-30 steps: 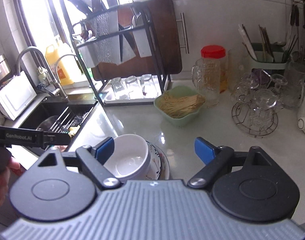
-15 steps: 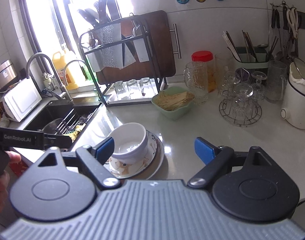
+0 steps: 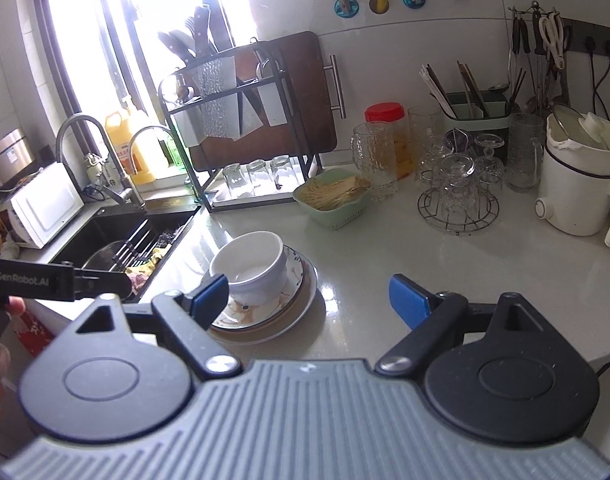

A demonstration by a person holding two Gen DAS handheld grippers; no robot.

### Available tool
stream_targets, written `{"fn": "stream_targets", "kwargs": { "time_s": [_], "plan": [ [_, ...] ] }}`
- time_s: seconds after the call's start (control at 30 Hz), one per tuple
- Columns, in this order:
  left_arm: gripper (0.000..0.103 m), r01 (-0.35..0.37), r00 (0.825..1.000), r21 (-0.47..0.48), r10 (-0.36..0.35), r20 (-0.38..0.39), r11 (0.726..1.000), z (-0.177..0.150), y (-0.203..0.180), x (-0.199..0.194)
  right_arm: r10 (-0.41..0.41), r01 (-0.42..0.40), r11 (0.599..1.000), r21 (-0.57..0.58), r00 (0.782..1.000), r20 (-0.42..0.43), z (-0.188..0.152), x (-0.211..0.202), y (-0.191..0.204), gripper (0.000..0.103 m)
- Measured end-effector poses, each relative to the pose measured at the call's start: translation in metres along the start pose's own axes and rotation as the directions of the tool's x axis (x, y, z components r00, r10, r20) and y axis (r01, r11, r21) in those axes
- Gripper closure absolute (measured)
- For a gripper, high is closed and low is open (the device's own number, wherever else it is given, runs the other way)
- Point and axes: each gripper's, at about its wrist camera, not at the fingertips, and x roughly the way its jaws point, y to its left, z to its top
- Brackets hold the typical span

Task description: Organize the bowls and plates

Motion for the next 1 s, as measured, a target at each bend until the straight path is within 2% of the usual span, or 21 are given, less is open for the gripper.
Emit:
{"fn": "stream_targets", "kwargs": {
  "time_s": [0.6,1.0],
  "plan": [
    [0.006,0.009,1.000,-0.003,-0.009,0.009,1.000,-0.016,-0.005,-0.020,-0.019,0.019,1.000,0.001,1.000,0.017,-0.015,-0.022,0.000,0.015],
    [0.006,0.011,1.000,0.006,-0.011,0.009,1.000,-0.023,-0.003,-0.027,-0.008,0.009,1.000,-0.011,1.000,0.009,-0.022,-0.022,0.009,0.015]
  ]
}}
